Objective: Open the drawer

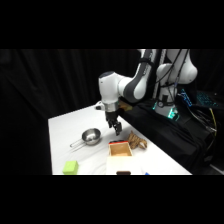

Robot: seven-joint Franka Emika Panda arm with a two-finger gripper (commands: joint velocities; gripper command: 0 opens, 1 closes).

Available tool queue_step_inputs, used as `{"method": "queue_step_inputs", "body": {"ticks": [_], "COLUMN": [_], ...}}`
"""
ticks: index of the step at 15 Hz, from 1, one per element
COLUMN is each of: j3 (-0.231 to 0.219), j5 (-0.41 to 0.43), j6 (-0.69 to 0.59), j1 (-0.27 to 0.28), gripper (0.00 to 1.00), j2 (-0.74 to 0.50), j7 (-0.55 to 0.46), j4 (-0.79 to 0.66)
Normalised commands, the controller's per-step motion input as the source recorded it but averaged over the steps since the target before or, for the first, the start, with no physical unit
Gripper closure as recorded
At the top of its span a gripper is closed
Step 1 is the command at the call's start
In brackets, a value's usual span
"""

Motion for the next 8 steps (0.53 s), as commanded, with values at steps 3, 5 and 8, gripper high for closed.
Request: {"method": "queue_step_inputs", "body": {"ticks": [3,5,8], "j3": [-0.050,-0.070,-0.064], "j5": [0.106,0.074,0.093], "j6": [-0.43,-0.38,-0.38], "j1": [0.002,0.030,0.045], "gripper": [0.00,0.00,0.00], "j2": [-0.32,-0.29,-0.31], "j7": [-0.21,-0.19,-0.25], "j4": [0.08,0.08,0.05]}}
